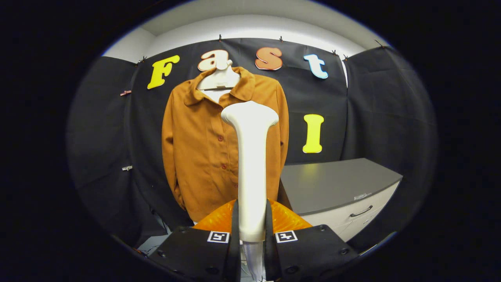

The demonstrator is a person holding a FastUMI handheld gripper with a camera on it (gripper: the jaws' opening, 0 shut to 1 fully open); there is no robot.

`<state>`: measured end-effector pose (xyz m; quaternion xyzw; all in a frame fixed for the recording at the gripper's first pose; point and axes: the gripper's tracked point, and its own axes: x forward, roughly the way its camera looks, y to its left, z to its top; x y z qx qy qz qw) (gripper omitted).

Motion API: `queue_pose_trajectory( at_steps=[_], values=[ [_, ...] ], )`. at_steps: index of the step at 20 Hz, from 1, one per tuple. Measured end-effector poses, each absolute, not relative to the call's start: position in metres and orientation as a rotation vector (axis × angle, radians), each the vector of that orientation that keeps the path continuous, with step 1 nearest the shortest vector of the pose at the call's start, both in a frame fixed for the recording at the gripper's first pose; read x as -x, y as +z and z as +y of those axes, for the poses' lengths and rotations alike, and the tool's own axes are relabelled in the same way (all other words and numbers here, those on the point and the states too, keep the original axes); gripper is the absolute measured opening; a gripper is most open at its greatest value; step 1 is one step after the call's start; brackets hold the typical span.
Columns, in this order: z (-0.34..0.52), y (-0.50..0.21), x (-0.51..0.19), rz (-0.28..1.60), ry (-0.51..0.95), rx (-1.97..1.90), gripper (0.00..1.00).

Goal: Iron the clothes twice with a garment steamer, once on the left side and once on the right side.

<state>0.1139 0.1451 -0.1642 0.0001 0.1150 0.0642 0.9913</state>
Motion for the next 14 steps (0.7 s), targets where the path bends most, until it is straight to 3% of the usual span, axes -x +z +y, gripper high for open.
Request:
queue_pose_trajectory(
  at_steps=[14],
  values=[
    [0.249,-0.092,-0.144,0.047,0.207,0.138,0.27]
  ],
)
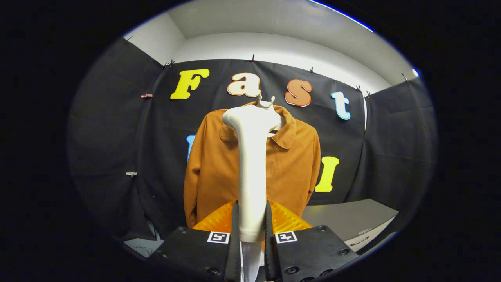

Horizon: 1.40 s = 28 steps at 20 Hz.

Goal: Iron the clothes twice with a garment steamer, once on the left side and once on the right side.

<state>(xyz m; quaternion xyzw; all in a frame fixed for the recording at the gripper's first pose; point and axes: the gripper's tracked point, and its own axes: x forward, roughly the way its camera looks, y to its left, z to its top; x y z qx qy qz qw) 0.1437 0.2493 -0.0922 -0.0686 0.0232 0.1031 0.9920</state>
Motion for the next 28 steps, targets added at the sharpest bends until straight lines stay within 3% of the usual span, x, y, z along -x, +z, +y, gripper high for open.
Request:
queue_pose_trajectory(
  at_steps=[17,28],
  values=[
    [0.304,-0.175,-0.214,0.099,0.179,0.287,0.28],
    [0.292,-0.272,-0.214,0.27,0.176,0.263,0.28]
  ],
)
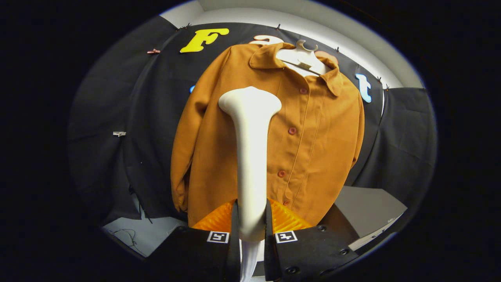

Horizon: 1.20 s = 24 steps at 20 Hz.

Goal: Iron the clothes twice with a garment steamer, once on the left side and once on the right side.

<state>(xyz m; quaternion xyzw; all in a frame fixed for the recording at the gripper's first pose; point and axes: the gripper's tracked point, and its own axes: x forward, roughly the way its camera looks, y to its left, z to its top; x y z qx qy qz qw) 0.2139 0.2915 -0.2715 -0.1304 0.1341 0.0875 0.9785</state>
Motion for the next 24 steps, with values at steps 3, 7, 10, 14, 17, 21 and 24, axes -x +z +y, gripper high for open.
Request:
queue_pose_trajectory(
  at_steps=[3,7,10,14,17,21,24],
  values=[
    [0.285,-0.299,-0.212,0.327,0.166,0.244,0.28],
    [0.276,-0.336,-0.204,0.407,0.151,0.222,0.28],
    [0.269,-0.358,-0.197,0.453,0.146,0.223,0.28],
    [0.263,-0.38,-0.187,0.503,0.153,0.239,0.28],
    [0.258,-0.394,-0.176,0.546,0.165,0.246,0.28],
    [0.253,-0.41,-0.154,0.607,0.182,0.244,0.28],
    [0.245,-0.411,-0.137,0.625,0.188,0.243,0.28]
  ],
)
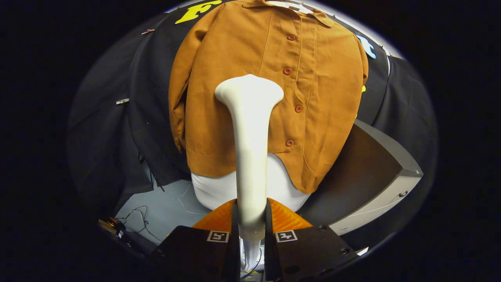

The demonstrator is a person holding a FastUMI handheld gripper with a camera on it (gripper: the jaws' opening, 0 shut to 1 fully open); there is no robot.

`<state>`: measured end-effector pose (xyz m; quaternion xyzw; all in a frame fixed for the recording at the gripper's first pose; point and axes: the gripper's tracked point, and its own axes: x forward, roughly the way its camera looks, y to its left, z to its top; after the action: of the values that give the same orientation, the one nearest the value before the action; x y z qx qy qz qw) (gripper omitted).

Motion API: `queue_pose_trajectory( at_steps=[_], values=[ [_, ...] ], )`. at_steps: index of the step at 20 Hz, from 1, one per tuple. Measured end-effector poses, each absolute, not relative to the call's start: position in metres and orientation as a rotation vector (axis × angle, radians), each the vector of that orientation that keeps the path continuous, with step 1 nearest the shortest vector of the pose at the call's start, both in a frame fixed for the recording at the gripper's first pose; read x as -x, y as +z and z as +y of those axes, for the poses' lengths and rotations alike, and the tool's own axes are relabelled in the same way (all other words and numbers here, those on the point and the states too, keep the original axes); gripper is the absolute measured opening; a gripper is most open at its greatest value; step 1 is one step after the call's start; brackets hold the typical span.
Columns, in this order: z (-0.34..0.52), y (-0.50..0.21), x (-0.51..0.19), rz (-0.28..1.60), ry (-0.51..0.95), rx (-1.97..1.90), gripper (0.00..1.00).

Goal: Iron the clothes twice with a garment steamer, once on the left side and once on the right side.

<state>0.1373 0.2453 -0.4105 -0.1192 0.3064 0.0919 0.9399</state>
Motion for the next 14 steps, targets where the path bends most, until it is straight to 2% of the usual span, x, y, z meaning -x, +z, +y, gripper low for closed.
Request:
queue_pose_trajectory(
  at_steps=[14],
  values=[
    [0.221,-0.337,-0.088,0.53,0.182,0.2,0.28]
  ],
)
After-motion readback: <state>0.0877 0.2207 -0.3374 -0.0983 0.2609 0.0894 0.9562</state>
